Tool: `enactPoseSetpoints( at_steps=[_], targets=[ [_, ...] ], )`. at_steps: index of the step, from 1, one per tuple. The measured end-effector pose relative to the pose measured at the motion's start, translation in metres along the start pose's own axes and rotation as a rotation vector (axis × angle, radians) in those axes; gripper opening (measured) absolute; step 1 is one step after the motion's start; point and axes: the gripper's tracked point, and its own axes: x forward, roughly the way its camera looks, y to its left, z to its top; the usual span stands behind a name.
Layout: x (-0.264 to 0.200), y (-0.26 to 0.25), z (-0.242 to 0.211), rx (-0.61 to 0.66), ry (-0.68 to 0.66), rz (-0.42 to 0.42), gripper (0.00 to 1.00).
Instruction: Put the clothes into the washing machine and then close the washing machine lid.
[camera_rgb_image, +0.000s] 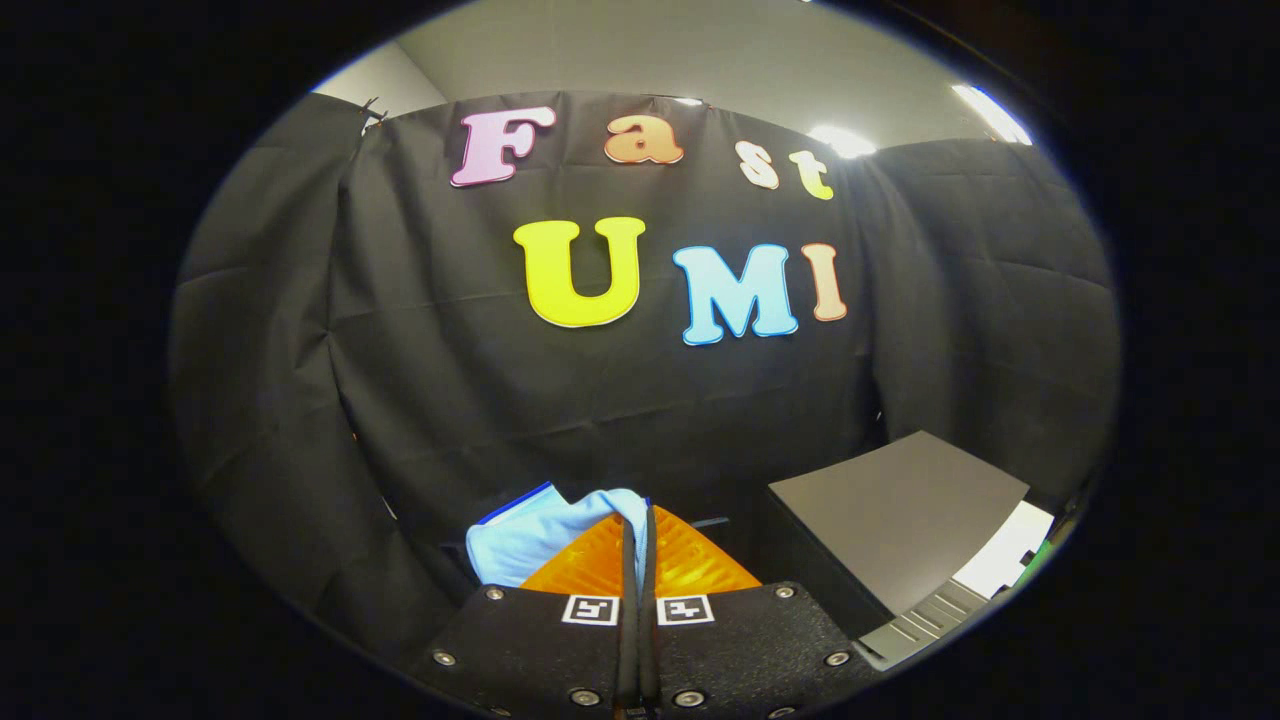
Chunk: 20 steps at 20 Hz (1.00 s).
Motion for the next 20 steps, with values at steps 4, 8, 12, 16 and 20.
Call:
enactPoseSetpoints(
  at_steps=[4, 8, 12, 16, 20],
  targets=[
    [0.014, 0.011, -0.037, 0.027, 0.039, 0.038, 0.00],
    [0.029, 0.016, -0.080, 0.052, 0.079, 0.058, 0.00],
    [0.045, 0.011, -0.133, -0.004, 0.173, 0.044, 0.00],
    [0.059, 0.014, -0.181, -0.104, 0.275, 0.053, 0.00],
    [0.070, 0.013, -0.222, -0.089, 0.358, 0.067, 0.00]
  ],
)
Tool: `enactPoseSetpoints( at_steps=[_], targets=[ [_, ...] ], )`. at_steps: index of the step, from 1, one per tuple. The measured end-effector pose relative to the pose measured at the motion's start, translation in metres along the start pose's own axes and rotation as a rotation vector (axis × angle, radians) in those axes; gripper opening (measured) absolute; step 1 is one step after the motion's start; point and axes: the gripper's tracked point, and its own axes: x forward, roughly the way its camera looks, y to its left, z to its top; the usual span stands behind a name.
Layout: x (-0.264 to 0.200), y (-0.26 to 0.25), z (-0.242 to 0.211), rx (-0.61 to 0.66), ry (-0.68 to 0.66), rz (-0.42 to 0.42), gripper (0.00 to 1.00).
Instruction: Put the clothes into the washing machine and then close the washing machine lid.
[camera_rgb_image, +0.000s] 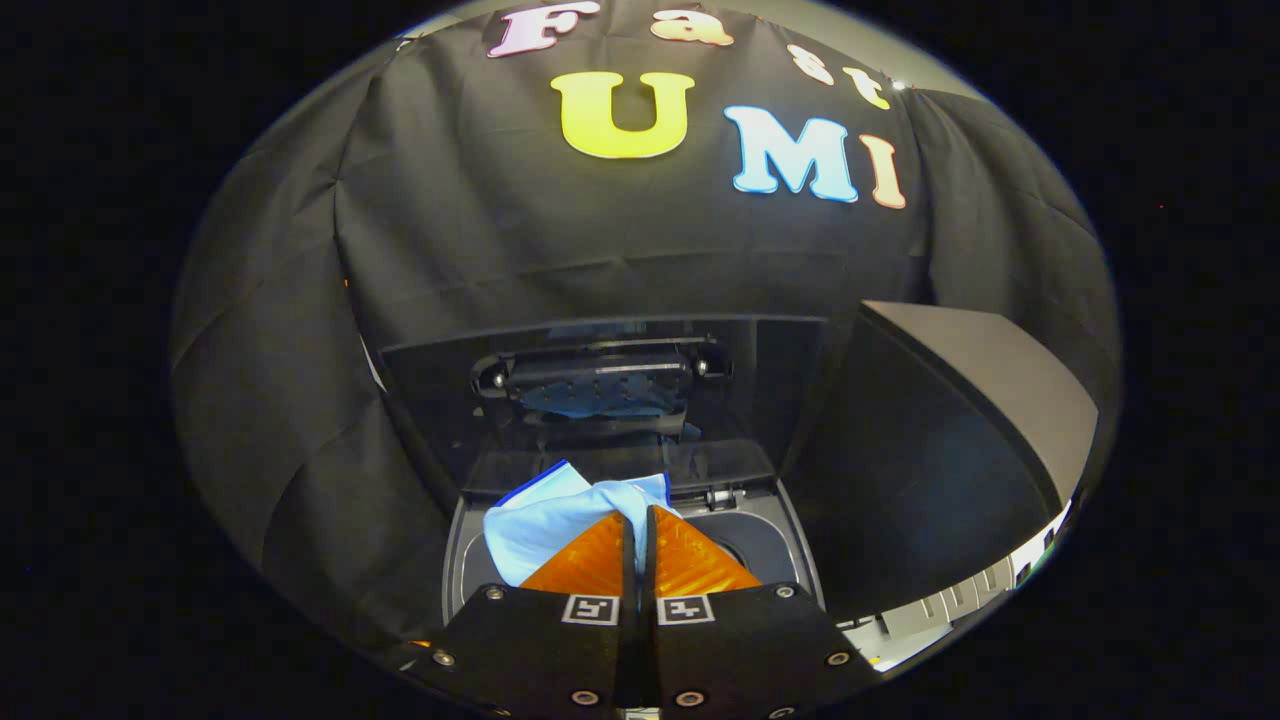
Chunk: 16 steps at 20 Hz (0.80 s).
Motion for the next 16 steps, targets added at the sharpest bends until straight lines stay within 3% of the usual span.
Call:
enactPoseSetpoints(
  at_steps=[9, 16],
  targets=[
    [0.032, 0.004, -0.071, -0.012, 0.178, 0.009, 0.00],
    [0.066, 0.007, -0.098, -0.025, 0.269, 0.012, 0.00]
  ],
)
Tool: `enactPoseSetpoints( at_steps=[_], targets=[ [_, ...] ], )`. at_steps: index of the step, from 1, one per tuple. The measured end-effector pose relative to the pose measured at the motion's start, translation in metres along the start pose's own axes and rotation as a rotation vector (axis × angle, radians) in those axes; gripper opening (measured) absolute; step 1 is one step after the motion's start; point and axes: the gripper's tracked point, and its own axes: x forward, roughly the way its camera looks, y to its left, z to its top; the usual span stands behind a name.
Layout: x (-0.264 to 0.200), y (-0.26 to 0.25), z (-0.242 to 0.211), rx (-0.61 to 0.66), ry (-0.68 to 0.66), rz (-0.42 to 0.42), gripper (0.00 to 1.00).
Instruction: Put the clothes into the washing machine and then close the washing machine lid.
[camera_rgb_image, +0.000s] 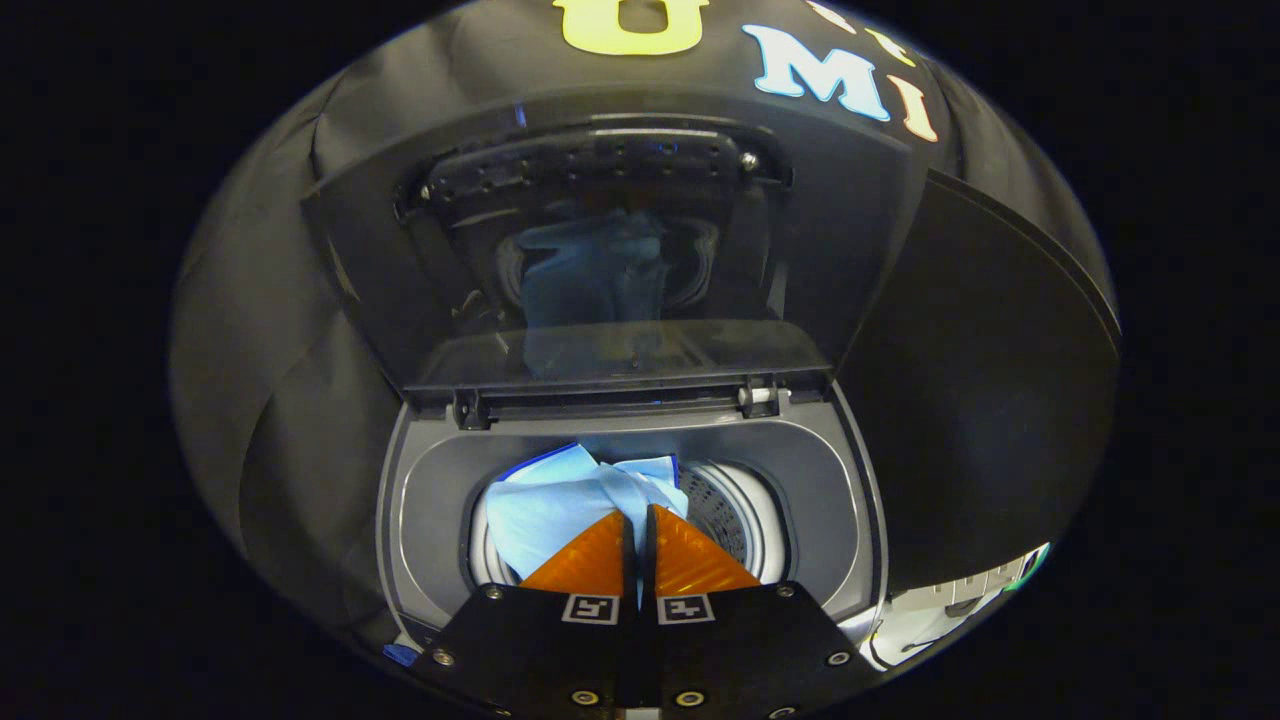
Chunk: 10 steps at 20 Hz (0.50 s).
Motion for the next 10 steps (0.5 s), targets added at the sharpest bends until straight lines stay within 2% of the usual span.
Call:
enactPoseSetpoints(
  at_steps=[10],
  targets=[
    [0.047, 0.000, -0.044, -0.018, 0.122, 0.003, 0.00]
  ],
)
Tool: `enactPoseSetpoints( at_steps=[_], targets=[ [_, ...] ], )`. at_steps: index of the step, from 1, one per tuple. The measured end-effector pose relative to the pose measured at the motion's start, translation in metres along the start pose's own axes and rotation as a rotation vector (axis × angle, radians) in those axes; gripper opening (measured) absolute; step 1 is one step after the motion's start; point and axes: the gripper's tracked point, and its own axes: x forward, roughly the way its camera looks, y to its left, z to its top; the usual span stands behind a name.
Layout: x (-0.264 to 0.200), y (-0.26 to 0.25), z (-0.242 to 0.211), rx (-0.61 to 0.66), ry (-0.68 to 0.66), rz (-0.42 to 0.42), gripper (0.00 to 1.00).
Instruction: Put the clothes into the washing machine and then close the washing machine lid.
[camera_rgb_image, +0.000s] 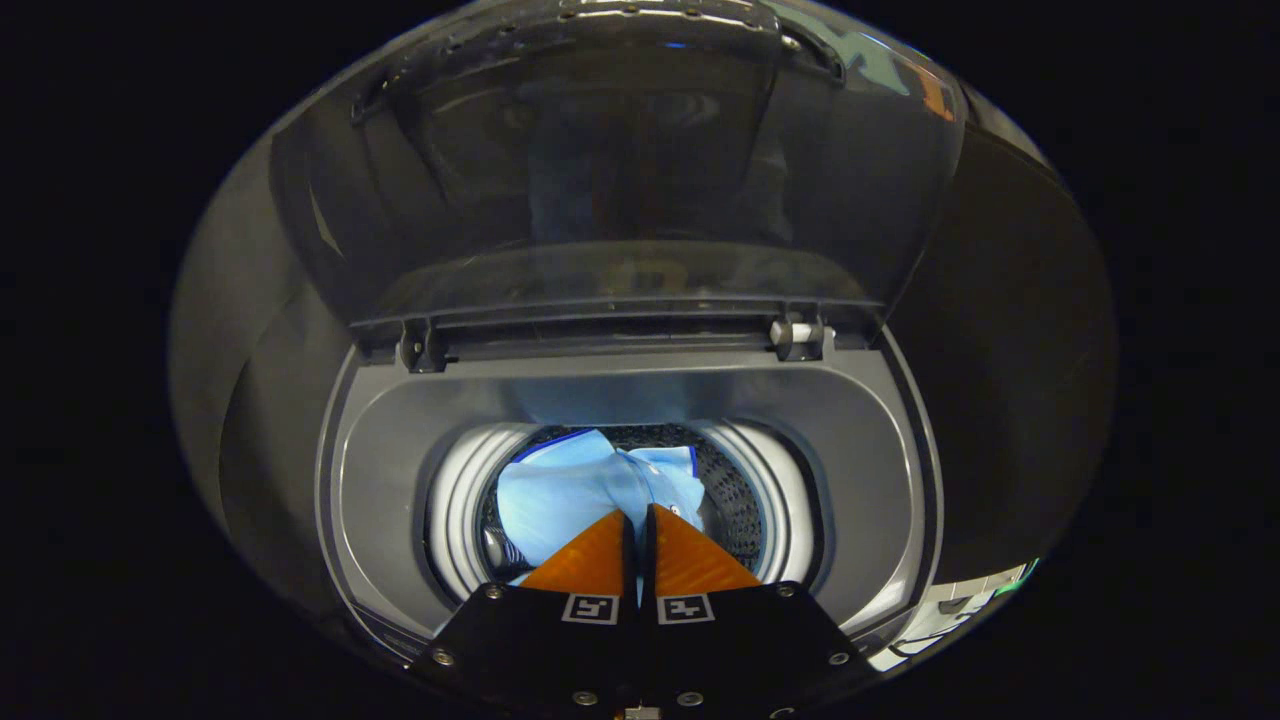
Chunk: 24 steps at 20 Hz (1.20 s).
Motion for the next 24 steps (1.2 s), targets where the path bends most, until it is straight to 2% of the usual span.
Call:
enactPoseSetpoints(
  at_steps=[7, 9, 12, 13, 16, 18, 21, 24],
  targets=[
    [0.018, 0.003, -0.028, 0.001, 0.098, 0.017, 0.00],
    [0.018, 0.006, -0.028, -0.009, 0.093, 0.026, 0.05],
    [0.018, 0.026, -0.016, 0.028, 0.059, 0.120, 0.75],
    [0.014, 0.022, -0.012, 0.025, 0.044, 0.114, 0.98],
    [0.000, 0.009, -0.001, -0.017, -0.003, 0.065, 0.98],
    [-0.018, 0.002, 0.013, -0.017, -0.090, 0.045, 0.98],
    [-0.062, -0.004, 0.040, 0.015, -0.228, 0.040, 0.97],
    [-0.114, -0.024, 0.075, 0.009, -0.343, -0.040, 0.97]
  ],
)
